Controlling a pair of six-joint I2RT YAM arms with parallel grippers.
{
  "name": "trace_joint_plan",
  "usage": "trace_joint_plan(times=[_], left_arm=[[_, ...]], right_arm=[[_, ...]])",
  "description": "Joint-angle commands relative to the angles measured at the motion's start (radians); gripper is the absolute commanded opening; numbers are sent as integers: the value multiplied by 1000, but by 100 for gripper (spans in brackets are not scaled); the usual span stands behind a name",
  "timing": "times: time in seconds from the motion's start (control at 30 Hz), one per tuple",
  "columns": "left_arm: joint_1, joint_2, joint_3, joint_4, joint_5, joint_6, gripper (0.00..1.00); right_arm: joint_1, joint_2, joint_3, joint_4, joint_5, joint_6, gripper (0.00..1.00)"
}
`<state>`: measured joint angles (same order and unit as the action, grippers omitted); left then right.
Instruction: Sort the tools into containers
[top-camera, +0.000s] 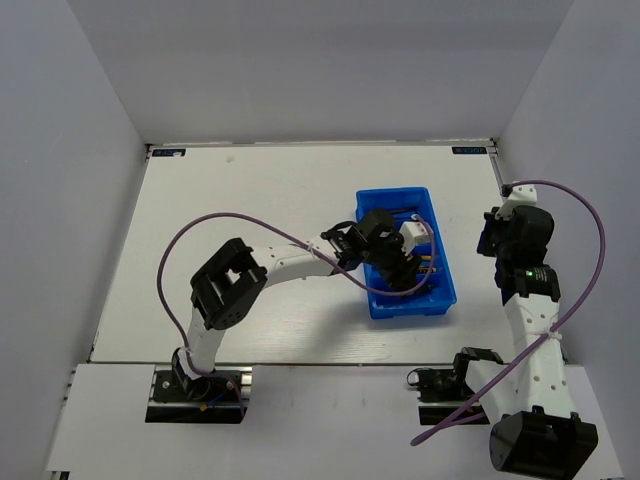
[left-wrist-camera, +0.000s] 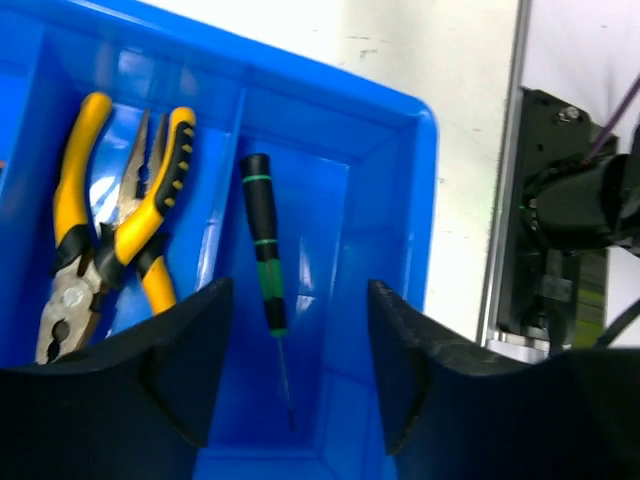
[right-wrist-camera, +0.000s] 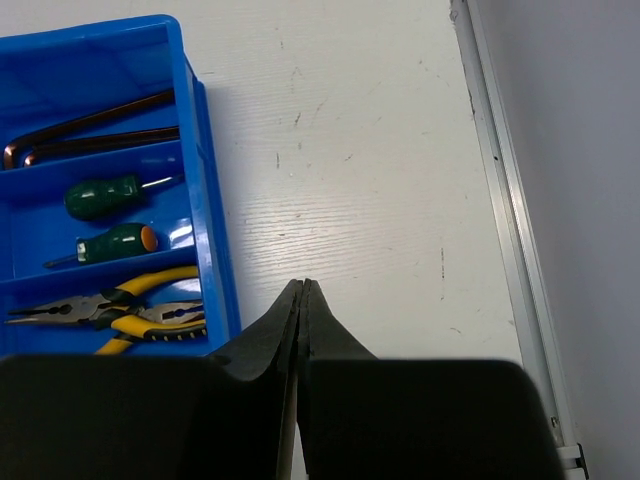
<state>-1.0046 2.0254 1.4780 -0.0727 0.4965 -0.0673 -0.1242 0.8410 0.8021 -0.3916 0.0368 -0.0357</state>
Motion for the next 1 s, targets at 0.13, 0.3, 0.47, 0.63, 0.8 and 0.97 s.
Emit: trace_joint_plan(times=[0.13,0.3,0.47,0.63,0.8,0.97], left_arm=[[0,-115,-10,-32,-113,20,70],[47,-309,-65,-174,-510,-100,82],[295,-465,-203,-331,-558,-138,100],[541,-576,-309,-368,-434,-82,100],[656,-709,-401,-299,-551,-66,100],[678,-813,-492,-274,-645,-66,100]], right_arm=[[-6,-14,12,22,-26,2,0],[-9,-3,23,-15,-258,-24,41],[-3,41,26,-70,-501,-82,74],[-2,49,14,-29,-514,-29,91],[-5,40,3,0,-479,57,91],[-6,41,2,7,-477,65,91]])
